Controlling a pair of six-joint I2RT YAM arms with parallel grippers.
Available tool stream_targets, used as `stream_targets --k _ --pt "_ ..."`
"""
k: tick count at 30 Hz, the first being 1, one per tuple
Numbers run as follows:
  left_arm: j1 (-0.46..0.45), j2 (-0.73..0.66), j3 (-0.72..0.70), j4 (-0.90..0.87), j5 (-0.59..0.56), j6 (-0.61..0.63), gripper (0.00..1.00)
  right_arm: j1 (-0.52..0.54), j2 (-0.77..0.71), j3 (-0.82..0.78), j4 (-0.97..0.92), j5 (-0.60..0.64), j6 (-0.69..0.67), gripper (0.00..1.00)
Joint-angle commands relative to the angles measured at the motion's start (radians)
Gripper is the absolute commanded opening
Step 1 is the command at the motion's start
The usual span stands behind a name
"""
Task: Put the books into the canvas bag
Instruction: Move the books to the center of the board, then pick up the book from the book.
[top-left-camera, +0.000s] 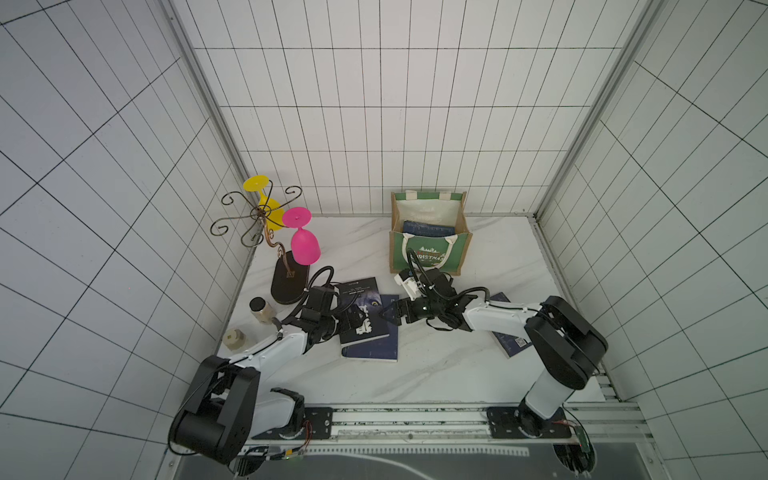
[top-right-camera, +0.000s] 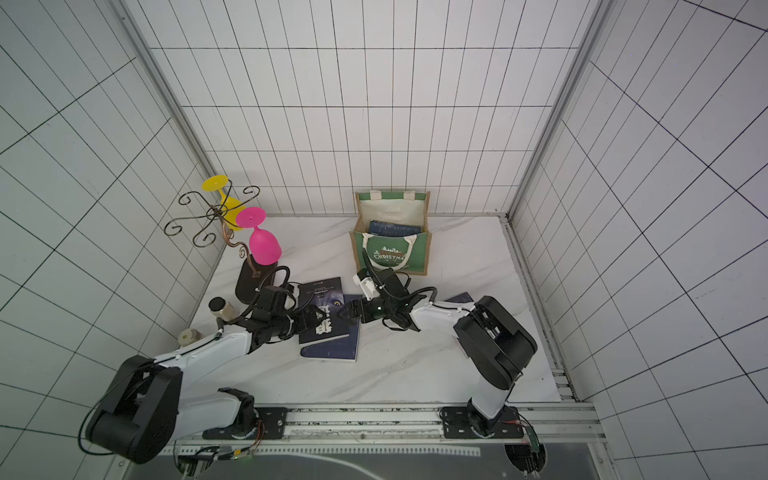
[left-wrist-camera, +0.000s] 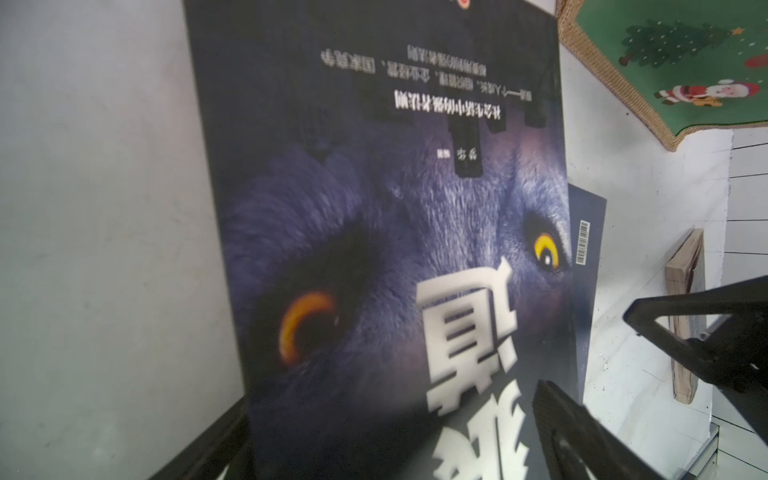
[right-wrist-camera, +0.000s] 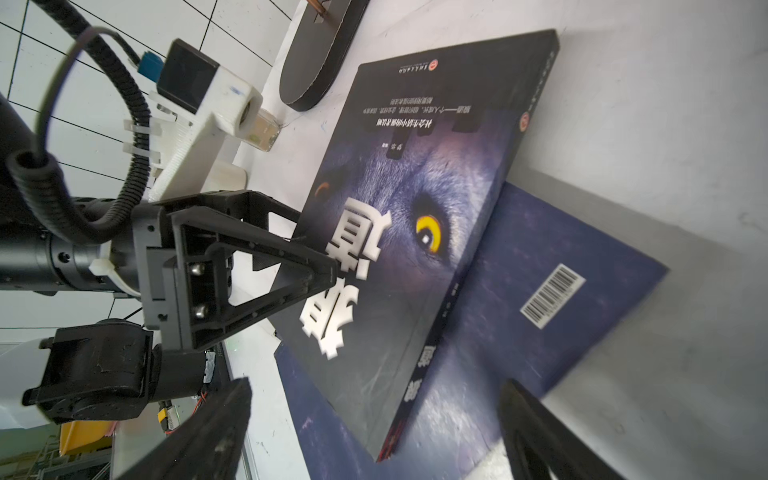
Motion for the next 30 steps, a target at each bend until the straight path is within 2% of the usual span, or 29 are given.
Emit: stream_targets --k 1,8,13,20,23,26,30 --pt "0.040 0.014 -0.055 -0.026 0.037 0.031 0.97 0.008 0.069 0.086 0.019 -0.049 0.006 0.93" --pt "0.048 0.013 -0.076 0.056 0.171 0.025 0.97 0.021 0.203 0.149 0.059 -0.120 0.047 0.93" --pt "0.031 -0.010 -0.087 0.092 0.221 0.017 0.97 0.021 0.237 0.112 0.309 -0.251 0.165 0.93" --pt "0.014 -0.022 -0.090 0.095 0.228 0.018 0.97 0.021 0.243 0.095 0.484 -0.323 0.264 0.90" --pt "0.007 -0.024 -0.090 0.094 0.229 0.017 0.97 0.021 0.225 0.078 0.516 -0.327 0.287 0.84" --pt "0.006 -0.034 -0.090 0.093 0.230 0.015 0.97 0.021 0.205 0.056 0.521 -0.314 0.296 0.71" --pt "0.006 -0.054 -0.084 0.075 0.230 0.015 0.97 0.017 0.176 0.032 0.480 -0.255 0.291 0.37"
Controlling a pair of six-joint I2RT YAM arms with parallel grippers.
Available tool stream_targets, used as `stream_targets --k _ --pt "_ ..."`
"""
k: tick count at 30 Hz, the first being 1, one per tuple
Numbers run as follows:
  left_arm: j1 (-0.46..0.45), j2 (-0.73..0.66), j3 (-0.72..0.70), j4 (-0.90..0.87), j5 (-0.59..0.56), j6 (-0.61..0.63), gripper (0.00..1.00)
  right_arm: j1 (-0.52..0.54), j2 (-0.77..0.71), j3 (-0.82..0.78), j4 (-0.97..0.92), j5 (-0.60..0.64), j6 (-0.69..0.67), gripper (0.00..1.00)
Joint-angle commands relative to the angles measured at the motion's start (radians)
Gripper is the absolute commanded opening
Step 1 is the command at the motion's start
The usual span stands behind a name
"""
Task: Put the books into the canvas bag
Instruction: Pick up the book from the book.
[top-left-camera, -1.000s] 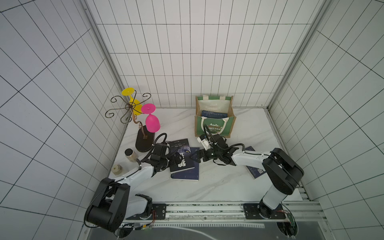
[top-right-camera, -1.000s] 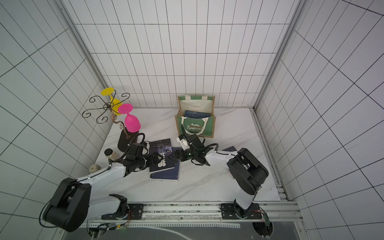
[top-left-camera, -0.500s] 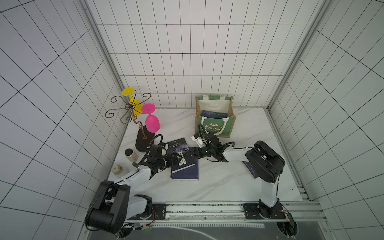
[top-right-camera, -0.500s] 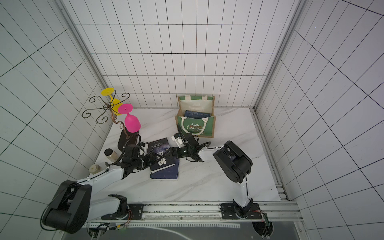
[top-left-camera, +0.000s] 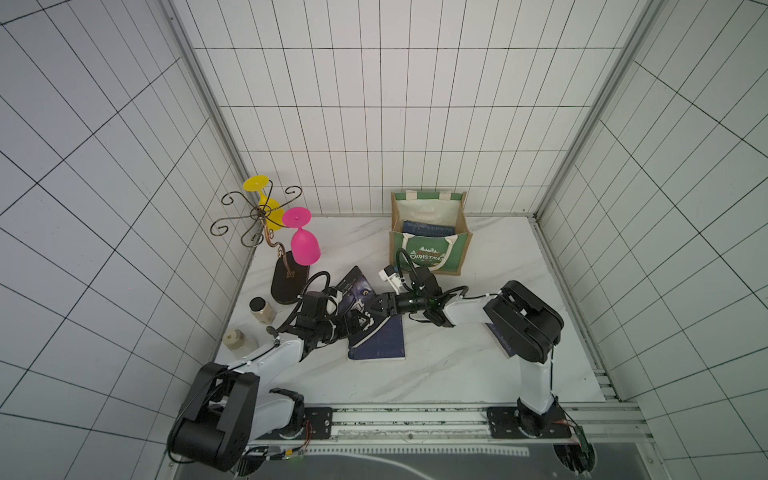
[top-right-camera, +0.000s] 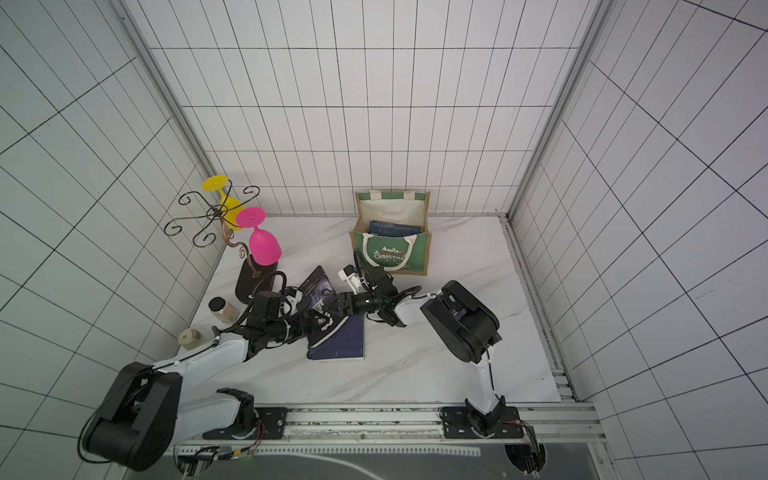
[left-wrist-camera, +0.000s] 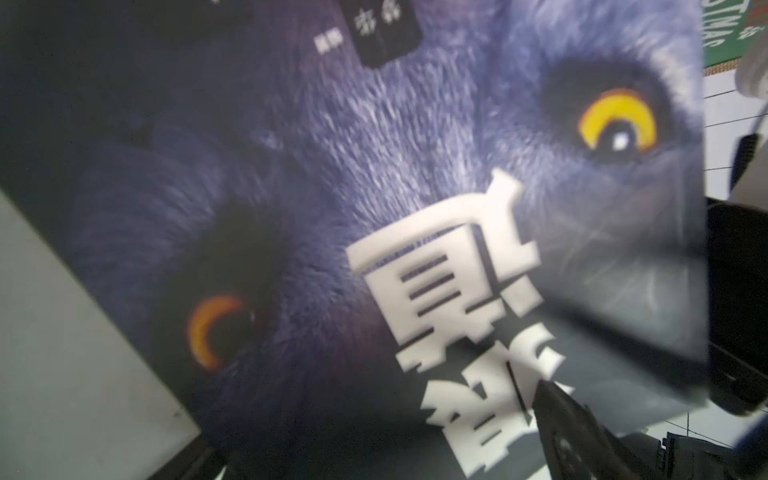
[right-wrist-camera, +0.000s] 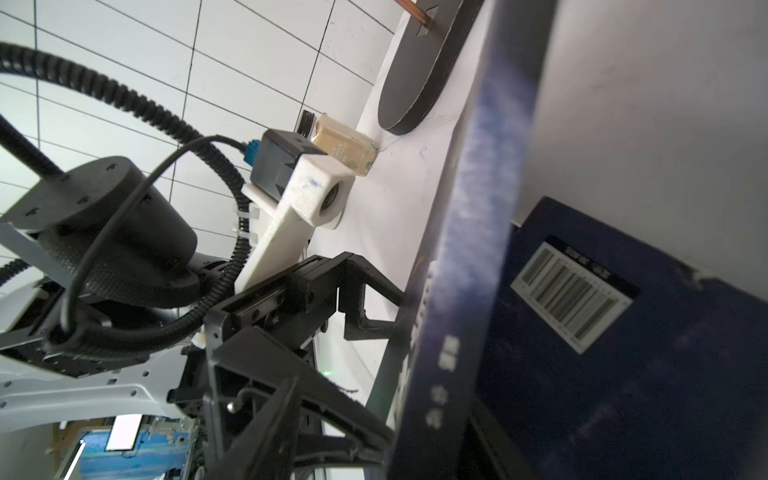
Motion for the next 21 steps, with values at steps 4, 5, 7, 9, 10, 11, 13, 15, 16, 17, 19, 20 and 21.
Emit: stream_targets --k 4,5,7,9,10,11,13,15,16,17,19,20,21 --pt "-0.010 -0.074 0.002 -0.059 0.019 -0.006 0.97 0.002 -0.113 -0.046 -0.099 0.082 -0.061 0.00" --pt "-0.011 -0.092 0.010 -0.076 0.017 -0.006 0.97 -0.001 -0.131 -0.046 -0.125 0.091 -0.079 0.00" --pt "-0.011 -0.140 0.035 -0.128 0.012 -0.003 0.97 -0.015 -0.181 -0.048 -0.189 0.093 -0.116 0.00" --pt "-0.011 -0.188 0.059 -0.173 0.011 -0.006 0.97 -0.039 -0.242 -0.062 -0.257 0.086 -0.152 0.00" --pt "-0.012 -0.216 0.069 -0.187 0.018 -0.015 0.97 -0.054 -0.281 -0.077 -0.288 0.084 -0.175 0.00" --pt "-0.012 -0.237 0.084 -0.210 0.021 -0.017 0.97 -0.067 -0.321 -0.091 -0.316 0.078 -0.192 0.00" --pt "-0.012 -0.284 0.138 -0.281 0.016 -0.002 0.97 -0.102 -0.406 -0.117 -0.397 0.049 -0.238 0.00" --pt "-0.012 -0.313 0.191 -0.341 0.023 0.022 0.97 -0.129 -0.490 -0.121 -0.512 0.033 -0.302 0.00" --pt "-0.013 -0.326 0.218 -0.363 0.033 0.033 0.97 -0.140 -0.537 -0.114 -0.579 0.037 -0.340 0.00" --pt "-0.013 -0.330 0.239 -0.380 0.045 0.044 0.97 -0.149 -0.577 -0.102 -0.634 0.040 -0.375 0.00" --pt "-0.015 -0.334 0.278 -0.405 0.086 0.073 0.97 -0.178 -0.653 -0.049 -0.757 0.042 -0.448 0.00" --pt "-0.015 -0.333 0.296 -0.418 0.101 0.090 0.97 -0.196 -0.676 -0.019 -0.817 0.039 -0.481 0.00" --pt "-0.015 -0.330 0.317 -0.441 0.110 0.115 0.97 -0.218 -0.697 0.022 -0.878 0.040 -0.517 0.00"
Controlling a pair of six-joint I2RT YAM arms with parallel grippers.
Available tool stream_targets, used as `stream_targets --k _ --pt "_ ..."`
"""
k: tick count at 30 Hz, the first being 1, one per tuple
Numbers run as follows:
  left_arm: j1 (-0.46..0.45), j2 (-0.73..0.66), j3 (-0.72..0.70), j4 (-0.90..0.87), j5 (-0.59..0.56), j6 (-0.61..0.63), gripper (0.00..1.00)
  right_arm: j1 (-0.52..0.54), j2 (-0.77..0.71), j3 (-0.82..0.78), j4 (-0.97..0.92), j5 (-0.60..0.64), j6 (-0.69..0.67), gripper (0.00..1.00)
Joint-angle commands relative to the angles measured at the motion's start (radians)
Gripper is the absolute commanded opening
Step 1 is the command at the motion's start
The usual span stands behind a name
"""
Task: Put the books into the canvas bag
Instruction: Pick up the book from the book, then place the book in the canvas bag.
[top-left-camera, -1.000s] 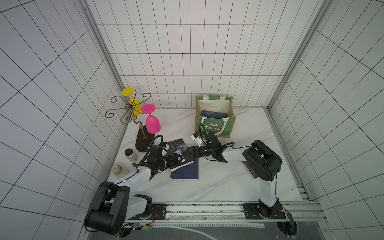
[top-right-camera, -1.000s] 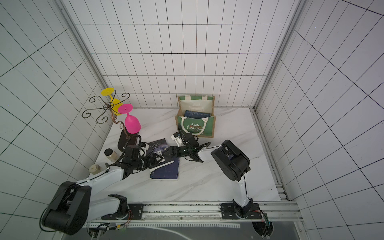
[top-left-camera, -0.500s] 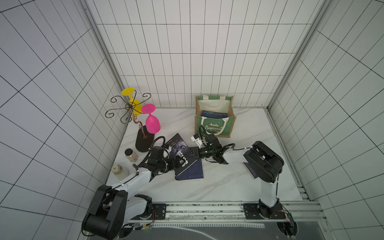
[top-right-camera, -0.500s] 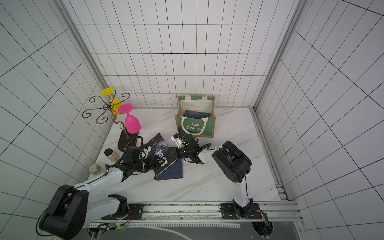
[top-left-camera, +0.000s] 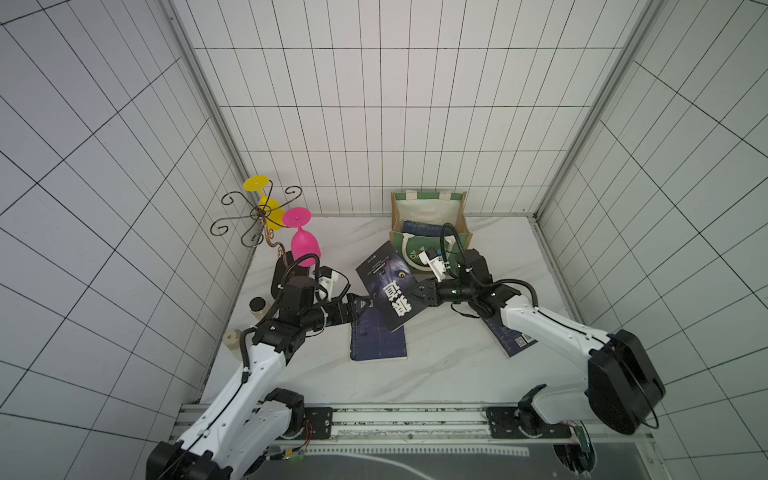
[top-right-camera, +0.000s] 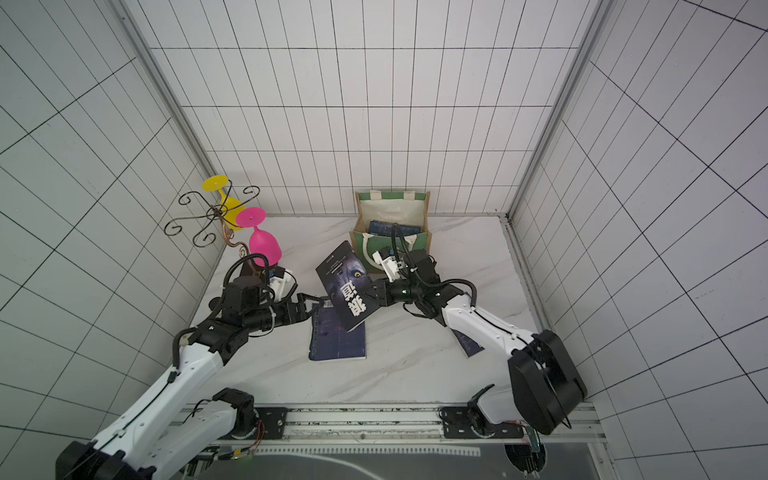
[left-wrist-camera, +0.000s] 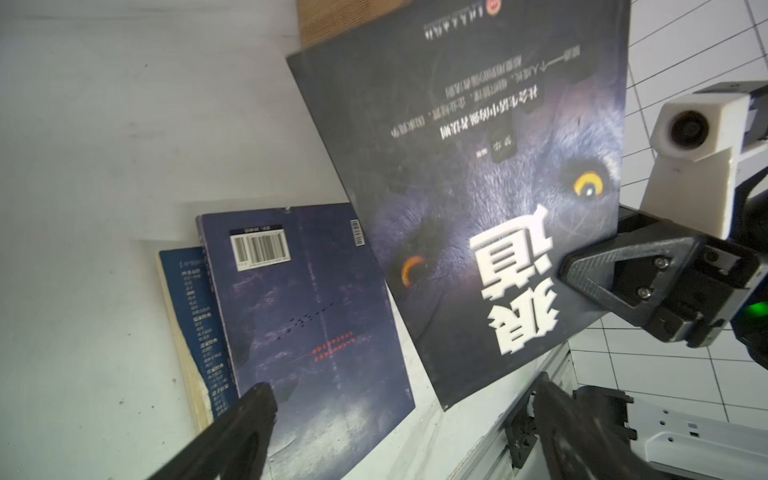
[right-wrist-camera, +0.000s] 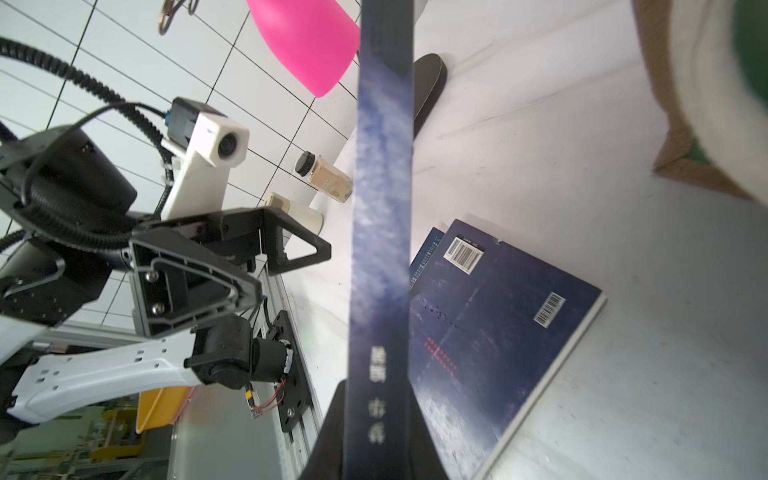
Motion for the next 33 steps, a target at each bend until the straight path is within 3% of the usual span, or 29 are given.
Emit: stream_targets --k 1,8,14,19,22,26,27,28,32,33 --pt "-0.004 0.002 0.067 -0.112 0.057 0.095 0.97 -0.052 -0.076 0.136 -0.254 -0.049 -0.197 0.00" --pt "-0.030 -0.007 0.275 -0.221 0.058 0.268 0.97 -0.082 -0.047 0.366 -0.607 -0.210 -0.463 0.00" --pt "-0.062 -0.061 0.339 -0.146 -0.015 0.337 0.97 -0.071 -0.090 0.385 -0.673 -0.420 -0.545 0.00" --pt "-0.092 -0.033 0.354 -0.132 0.064 0.375 0.97 -0.004 -0.140 0.397 -0.796 -0.465 -0.658 0.00" --pt "-0.177 -0.034 0.339 -0.118 0.132 0.402 0.97 0.028 -0.171 0.390 -0.810 -0.486 -0.685 0.00" --pt "-0.323 -0.045 0.336 -0.182 0.084 0.481 0.97 0.036 -0.180 0.402 -0.825 -0.484 -0.720 0.00" --pt "-0.344 -0.046 0.340 -0.201 0.059 0.492 0.92 0.036 -0.175 0.406 -0.826 -0.475 -0.722 0.00" --pt "-0.355 -0.046 0.343 -0.216 0.028 0.495 0.78 0.037 -0.171 0.410 -0.825 -0.463 -0.724 0.00" --pt "-0.356 -0.061 0.337 -0.220 0.007 0.490 0.00 0.035 -0.154 0.414 -0.806 -0.425 -0.722 0.00" --pt "-0.357 -0.065 0.335 -0.218 0.007 0.488 0.00 0.035 -0.154 0.413 -0.795 -0.422 -0.719 0.00"
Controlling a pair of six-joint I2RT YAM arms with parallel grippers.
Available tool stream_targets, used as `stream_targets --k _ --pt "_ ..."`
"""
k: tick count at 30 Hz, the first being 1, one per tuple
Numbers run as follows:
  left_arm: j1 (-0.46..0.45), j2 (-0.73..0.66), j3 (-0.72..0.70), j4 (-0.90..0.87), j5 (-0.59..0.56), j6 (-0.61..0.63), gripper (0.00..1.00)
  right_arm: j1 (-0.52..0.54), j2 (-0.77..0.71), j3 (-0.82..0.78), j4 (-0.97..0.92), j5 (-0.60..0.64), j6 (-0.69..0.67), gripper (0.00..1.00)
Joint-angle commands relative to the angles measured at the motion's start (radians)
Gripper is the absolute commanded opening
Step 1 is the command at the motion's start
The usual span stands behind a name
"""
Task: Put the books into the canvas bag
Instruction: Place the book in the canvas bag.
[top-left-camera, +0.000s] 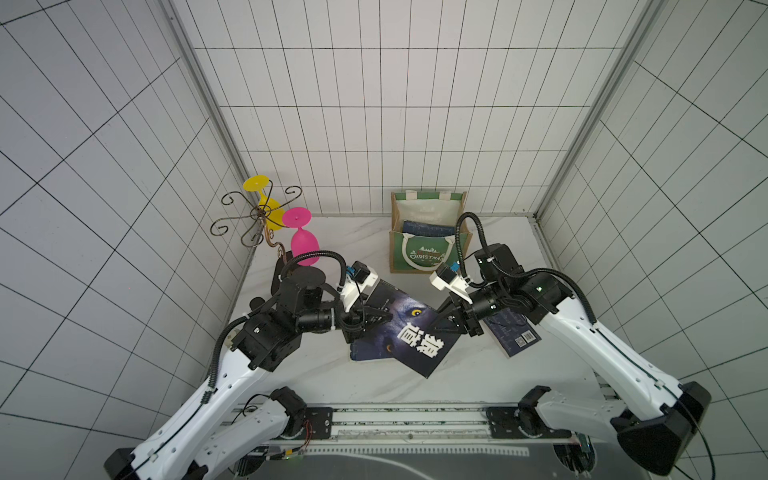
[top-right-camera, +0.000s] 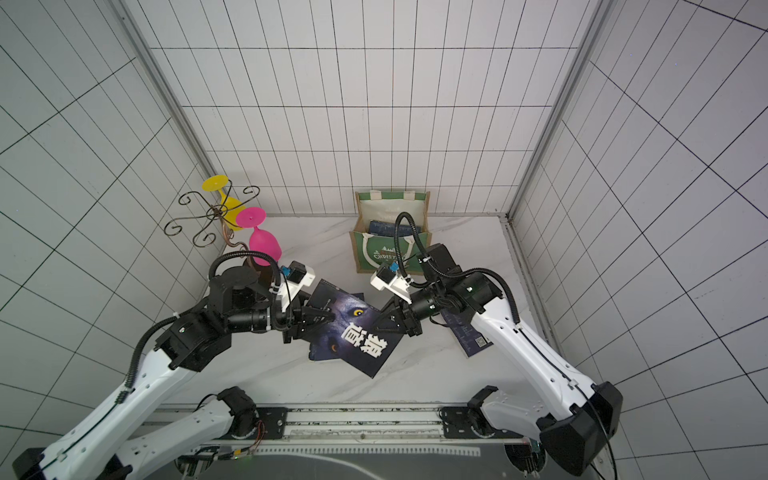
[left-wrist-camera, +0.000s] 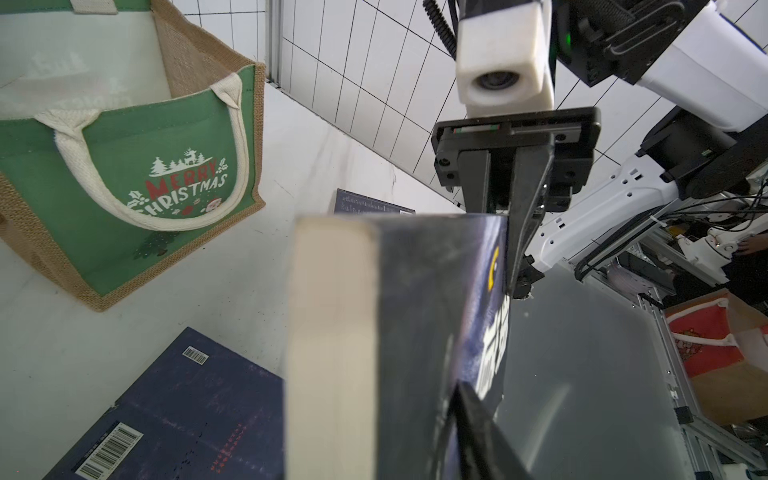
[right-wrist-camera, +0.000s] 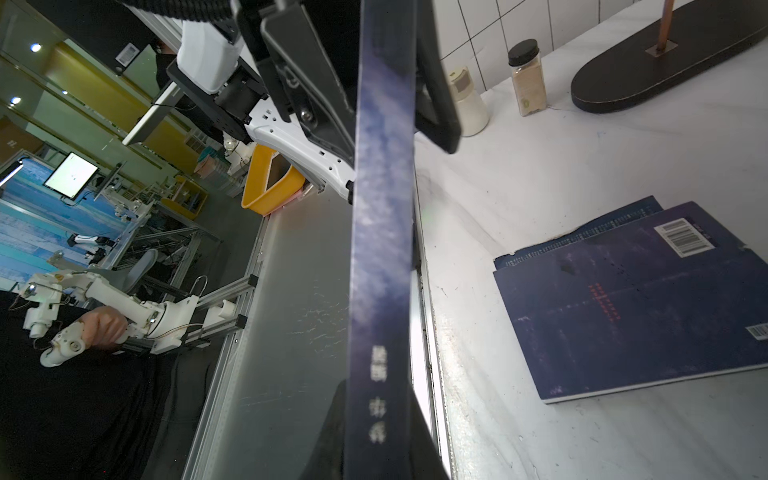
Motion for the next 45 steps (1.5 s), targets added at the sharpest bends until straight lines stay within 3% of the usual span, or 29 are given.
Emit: stream_targets --k 1,2,3,6,8,11,15,20,24,28,31,32,35,36,37,39,41,42,45 --pt "-0.004 -0.018 0.000 -0.009 -0.044 0.036 0.00 -0.002 -0.004 0.103 0.053 -0.033 -0.038 0.00" --pt "-0.004 -0.019 0.000 -0.007 -0.046 0.034 0.00 -0.008 -0.009 0.092 0.078 -0.027 -0.026 0.01" --pt "-0.004 -0.021 0.001 -0.002 -0.054 0.032 0.00 -0.015 -0.016 0.078 0.105 -0.022 -0.011 0.09" --pt "-0.001 -0.039 -0.002 0.034 -0.143 -0.025 0.00 -0.060 -0.052 0.007 0.222 -0.046 0.050 0.44" --pt "0.009 -0.064 -0.015 0.095 -0.199 -0.089 0.00 -0.110 -0.100 -0.098 0.411 -0.130 0.161 0.61" --pt "0.060 -0.099 -0.058 0.227 -0.111 -0.181 0.00 -0.143 -0.180 -0.285 0.808 -0.122 0.428 0.79" --pt "0.137 -0.127 -0.119 0.394 0.011 -0.314 0.00 -0.158 -0.201 -0.450 1.132 -0.060 0.645 0.83" --pt "0.213 -0.158 -0.199 0.560 0.037 -0.478 0.00 -0.156 -0.190 -0.620 1.568 0.008 0.914 0.85" --pt "0.216 -0.159 -0.265 0.732 0.079 -0.602 0.00 -0.146 -0.158 -0.660 1.597 0.069 0.920 0.85" --pt "0.216 -0.150 -0.293 0.771 0.070 -0.631 0.00 -0.096 -0.118 -0.646 1.647 0.100 0.937 0.85" --pt "0.216 -0.149 -0.306 0.780 0.057 -0.631 0.00 -0.042 -0.068 -0.594 1.614 0.138 0.914 0.82" --pt "0.216 -0.149 -0.308 0.778 0.049 -0.628 0.00 -0.030 -0.056 -0.581 1.617 0.154 0.919 0.71" --pt "0.216 -0.150 -0.301 0.732 0.018 -0.600 0.00 -0.032 -0.058 -0.549 1.600 0.231 0.954 0.09" --pt "0.216 -0.151 -0.296 0.703 0.008 -0.580 0.00 -0.043 -0.067 -0.526 1.546 0.255 0.948 0.00" --pt "0.216 -0.152 -0.289 0.676 0.001 -0.559 0.06 -0.055 -0.073 -0.500 1.512 0.257 0.940 0.00" --pt "0.218 -0.152 -0.272 0.583 -0.031 -0.493 0.50 -0.097 -0.075 -0.422 1.407 0.231 0.917 0.00" --pt "0.218 -0.148 -0.243 0.452 -0.098 -0.410 0.82 -0.157 -0.049 -0.327 1.289 0.187 0.895 0.00" --pt "0.219 -0.147 -0.227 0.377 -0.147 -0.367 0.91 -0.194 -0.025 -0.268 1.230 0.164 0.886 0.00" --pt "0.225 -0.131 -0.195 0.204 -0.284 -0.256 0.97 -0.300 0.061 -0.118 1.094 0.076 0.868 0.00"
